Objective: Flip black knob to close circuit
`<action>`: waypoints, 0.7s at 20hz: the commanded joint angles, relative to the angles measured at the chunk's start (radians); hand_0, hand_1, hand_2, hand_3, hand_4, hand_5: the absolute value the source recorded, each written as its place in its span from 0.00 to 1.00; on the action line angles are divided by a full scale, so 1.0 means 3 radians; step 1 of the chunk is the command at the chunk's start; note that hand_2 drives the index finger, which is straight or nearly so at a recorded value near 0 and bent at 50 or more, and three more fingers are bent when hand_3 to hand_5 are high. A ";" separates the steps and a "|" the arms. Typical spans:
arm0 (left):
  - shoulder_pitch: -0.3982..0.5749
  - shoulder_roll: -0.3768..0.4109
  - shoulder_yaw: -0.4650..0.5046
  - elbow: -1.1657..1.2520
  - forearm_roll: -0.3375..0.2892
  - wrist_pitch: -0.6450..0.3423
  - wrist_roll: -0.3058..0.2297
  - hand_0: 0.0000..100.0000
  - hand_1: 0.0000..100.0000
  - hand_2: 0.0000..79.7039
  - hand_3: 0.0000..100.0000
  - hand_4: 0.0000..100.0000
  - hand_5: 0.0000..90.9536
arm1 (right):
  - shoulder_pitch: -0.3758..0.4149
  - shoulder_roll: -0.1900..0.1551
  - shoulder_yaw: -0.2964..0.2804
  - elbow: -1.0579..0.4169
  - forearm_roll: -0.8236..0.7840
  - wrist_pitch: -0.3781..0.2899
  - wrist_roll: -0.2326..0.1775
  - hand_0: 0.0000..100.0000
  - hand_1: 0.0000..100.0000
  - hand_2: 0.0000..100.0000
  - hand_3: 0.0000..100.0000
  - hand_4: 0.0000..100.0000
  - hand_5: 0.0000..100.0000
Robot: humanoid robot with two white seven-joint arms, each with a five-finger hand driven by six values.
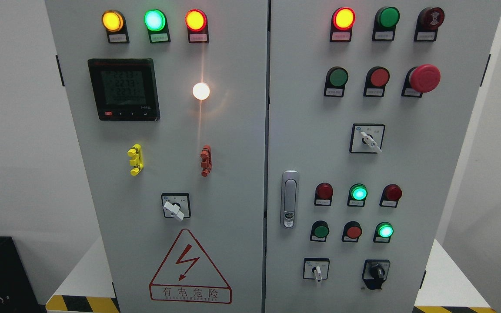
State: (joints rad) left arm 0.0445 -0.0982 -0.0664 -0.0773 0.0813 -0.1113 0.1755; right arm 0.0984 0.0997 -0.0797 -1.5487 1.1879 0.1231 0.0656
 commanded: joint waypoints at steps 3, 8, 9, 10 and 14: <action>0.0000 0.0000 0.0001 0.0002 0.0000 -0.0002 -0.0002 0.12 0.56 0.00 0.00 0.00 0.00 | -0.0230 0.0016 -0.0097 -0.0876 0.0202 0.0162 0.0236 0.00 0.02 0.92 1.00 0.96 0.96; 0.0000 0.0000 -0.0004 0.0002 0.0000 -0.0002 -0.0002 0.12 0.56 0.00 0.00 0.00 0.00 | -0.0400 0.0010 -0.0235 -0.0922 0.0381 0.0208 0.0410 0.00 0.01 0.92 1.00 0.96 0.96; 0.0000 0.0000 0.0001 -0.0003 0.0000 -0.0002 -0.0002 0.12 0.56 0.00 0.00 0.00 0.00 | -0.0435 0.0010 -0.0241 -0.0922 0.0412 0.0208 0.0410 0.00 0.00 0.92 1.00 0.96 0.96; 0.0000 0.0000 0.0001 0.0002 0.0000 -0.0002 -0.0002 0.12 0.56 0.00 0.00 0.00 0.00 | -0.0461 0.0005 -0.0266 -0.0922 0.0432 0.0208 0.0431 0.00 0.00 0.92 1.00 0.96 0.96; 0.0000 0.0000 -0.0004 0.0002 0.0000 -0.0002 -0.0002 0.12 0.56 0.00 0.00 0.00 0.00 | -0.0609 0.0000 -0.0333 -0.0902 0.0581 0.0244 0.0548 0.00 0.00 0.92 1.00 0.96 0.96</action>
State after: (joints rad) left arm 0.0445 -0.0982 -0.0665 -0.0772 0.0813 -0.1112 0.1753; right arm -0.0257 0.1020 -0.1295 -1.7445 1.3124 0.1877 0.2108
